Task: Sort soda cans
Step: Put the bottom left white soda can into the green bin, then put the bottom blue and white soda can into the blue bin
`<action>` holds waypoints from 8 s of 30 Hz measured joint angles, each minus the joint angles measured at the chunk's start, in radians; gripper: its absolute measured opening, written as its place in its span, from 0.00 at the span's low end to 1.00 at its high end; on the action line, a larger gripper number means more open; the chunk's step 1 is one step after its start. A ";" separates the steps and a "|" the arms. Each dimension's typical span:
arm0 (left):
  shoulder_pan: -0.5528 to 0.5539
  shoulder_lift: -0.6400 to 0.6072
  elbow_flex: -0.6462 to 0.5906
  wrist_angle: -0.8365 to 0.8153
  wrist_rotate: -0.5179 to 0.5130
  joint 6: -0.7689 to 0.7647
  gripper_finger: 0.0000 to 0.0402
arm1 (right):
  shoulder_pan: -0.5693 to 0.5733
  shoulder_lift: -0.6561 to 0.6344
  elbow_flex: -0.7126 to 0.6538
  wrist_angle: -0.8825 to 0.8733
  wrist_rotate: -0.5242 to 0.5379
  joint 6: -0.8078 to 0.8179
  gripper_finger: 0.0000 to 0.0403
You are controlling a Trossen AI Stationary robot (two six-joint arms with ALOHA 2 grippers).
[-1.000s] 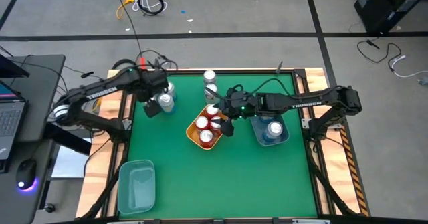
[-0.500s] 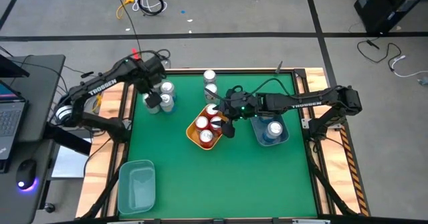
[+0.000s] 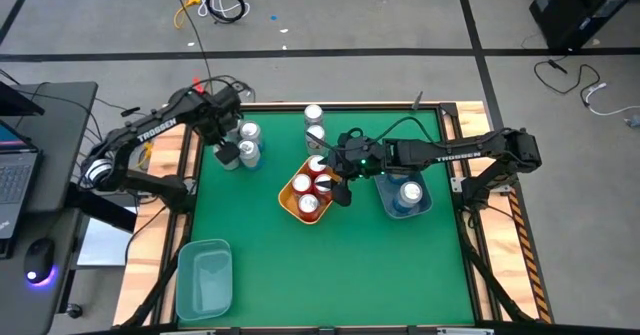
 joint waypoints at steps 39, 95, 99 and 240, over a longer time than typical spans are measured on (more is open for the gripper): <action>-0.087 -0.138 0.364 -0.286 -0.035 -0.110 0.60 | 0.000 0.000 0.000 0.002 0.000 -0.008 0.67; -1.661 0.122 0.189 -0.222 -0.019 -1.579 0.60 | 0.001 0.000 0.000 -0.004 -0.027 -0.018 0.61; -1.613 0.122 0.188 -0.204 -0.157 -1.498 0.60 | 0.003 0.000 0.000 -0.004 -0.028 -0.018 0.61; -1.133 -0.816 -0.254 0.175 -0.813 -0.842 0.00 | -0.074 0.907 0.981 0.150 0.165 0.001 0.77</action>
